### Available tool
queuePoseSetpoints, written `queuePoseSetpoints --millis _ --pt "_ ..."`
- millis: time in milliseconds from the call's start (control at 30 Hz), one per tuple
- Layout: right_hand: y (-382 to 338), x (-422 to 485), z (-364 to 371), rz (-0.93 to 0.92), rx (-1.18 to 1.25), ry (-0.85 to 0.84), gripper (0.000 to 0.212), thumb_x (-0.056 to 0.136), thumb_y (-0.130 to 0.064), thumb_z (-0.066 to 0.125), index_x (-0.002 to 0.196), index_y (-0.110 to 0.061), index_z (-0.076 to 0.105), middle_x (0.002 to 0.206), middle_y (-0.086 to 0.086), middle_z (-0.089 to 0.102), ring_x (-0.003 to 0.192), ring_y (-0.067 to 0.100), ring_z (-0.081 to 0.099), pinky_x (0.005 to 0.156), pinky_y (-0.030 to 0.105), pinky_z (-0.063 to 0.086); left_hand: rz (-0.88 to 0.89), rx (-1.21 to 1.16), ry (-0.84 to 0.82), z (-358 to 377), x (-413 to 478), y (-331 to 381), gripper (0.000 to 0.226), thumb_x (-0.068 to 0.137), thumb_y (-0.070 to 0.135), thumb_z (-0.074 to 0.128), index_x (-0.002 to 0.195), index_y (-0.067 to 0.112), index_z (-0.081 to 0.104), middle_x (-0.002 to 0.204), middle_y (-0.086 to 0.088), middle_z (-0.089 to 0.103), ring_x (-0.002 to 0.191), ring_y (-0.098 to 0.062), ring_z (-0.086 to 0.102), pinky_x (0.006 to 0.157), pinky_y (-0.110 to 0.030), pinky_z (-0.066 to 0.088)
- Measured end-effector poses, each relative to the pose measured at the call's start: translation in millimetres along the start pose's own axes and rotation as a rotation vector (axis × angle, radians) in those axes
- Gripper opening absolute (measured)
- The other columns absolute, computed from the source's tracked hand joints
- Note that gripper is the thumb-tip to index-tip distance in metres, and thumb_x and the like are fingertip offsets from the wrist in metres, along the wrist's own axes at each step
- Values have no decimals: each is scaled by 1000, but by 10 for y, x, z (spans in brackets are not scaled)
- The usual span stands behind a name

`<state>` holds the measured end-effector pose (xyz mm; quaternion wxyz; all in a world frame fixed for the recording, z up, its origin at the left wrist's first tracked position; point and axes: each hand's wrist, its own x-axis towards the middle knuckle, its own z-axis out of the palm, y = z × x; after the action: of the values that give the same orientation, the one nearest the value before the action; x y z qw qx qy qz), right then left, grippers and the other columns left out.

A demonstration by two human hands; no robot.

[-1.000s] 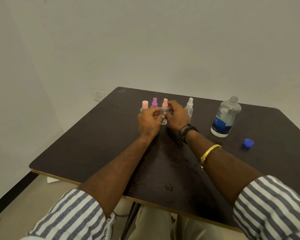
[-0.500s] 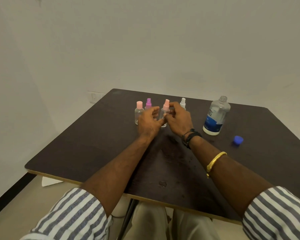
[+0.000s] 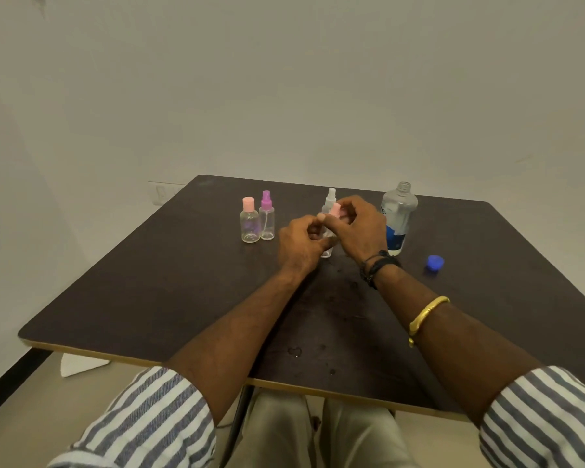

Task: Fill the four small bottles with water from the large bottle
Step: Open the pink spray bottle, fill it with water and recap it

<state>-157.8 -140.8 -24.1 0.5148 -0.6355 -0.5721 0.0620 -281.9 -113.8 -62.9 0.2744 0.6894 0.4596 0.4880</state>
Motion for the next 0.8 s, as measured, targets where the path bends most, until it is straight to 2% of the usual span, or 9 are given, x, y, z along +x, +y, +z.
queuePoseSetpoints --millis 167,300,433,567,700,800 --pt "28 36 -88 -12 -15 32 30 76 -33 86 97 -18 71 85 -3 68 77 13 63 72 31 59 19 31 -36 72 -27 68 34 78 25 88 106 11 74 88 4 75 74 -3 70 73 -24 62" --pt "24 6 -154 -4 46 39 36 78 -22 86 108 -21 67 79 -6 65 72 7 62 66 20 54 52 43 -44 100 -42 121 34 78 25 88 105 11 75 88 4 74 72 1 67 69 -15 58" --pt "43 6 -234 -21 87 -24 45 84 -3 77 120 -23 60 83 -3 70 81 7 68 75 23 57 50 33 -58 119 -38 115 36 78 26 88 108 12 74 91 3 74 79 -3 68 75 -18 59" --pt "45 20 -292 -58 58 -63 59 84 -11 72 136 -26 50 90 -3 71 83 8 67 75 21 54 51 28 -63 145 -33 127 38 79 30 88 110 12 74 95 2 76 81 -4 70 77 -22 61" --pt "46 53 -319 13 -43 -50 63 76 -41 84 128 -23 53 83 -5 64 79 13 65 72 29 53 63 18 -62 198 -49 174 33 79 32 87 104 15 75 88 4 76 79 -9 72 74 -32 63" --pt "66 52 -338 21 -44 -54 52 81 -29 82 124 -24 55 80 -3 65 76 11 65 71 31 56 47 -1 -60 212 -46 183 34 78 29 88 107 15 75 90 4 76 79 -7 72 76 -32 64"
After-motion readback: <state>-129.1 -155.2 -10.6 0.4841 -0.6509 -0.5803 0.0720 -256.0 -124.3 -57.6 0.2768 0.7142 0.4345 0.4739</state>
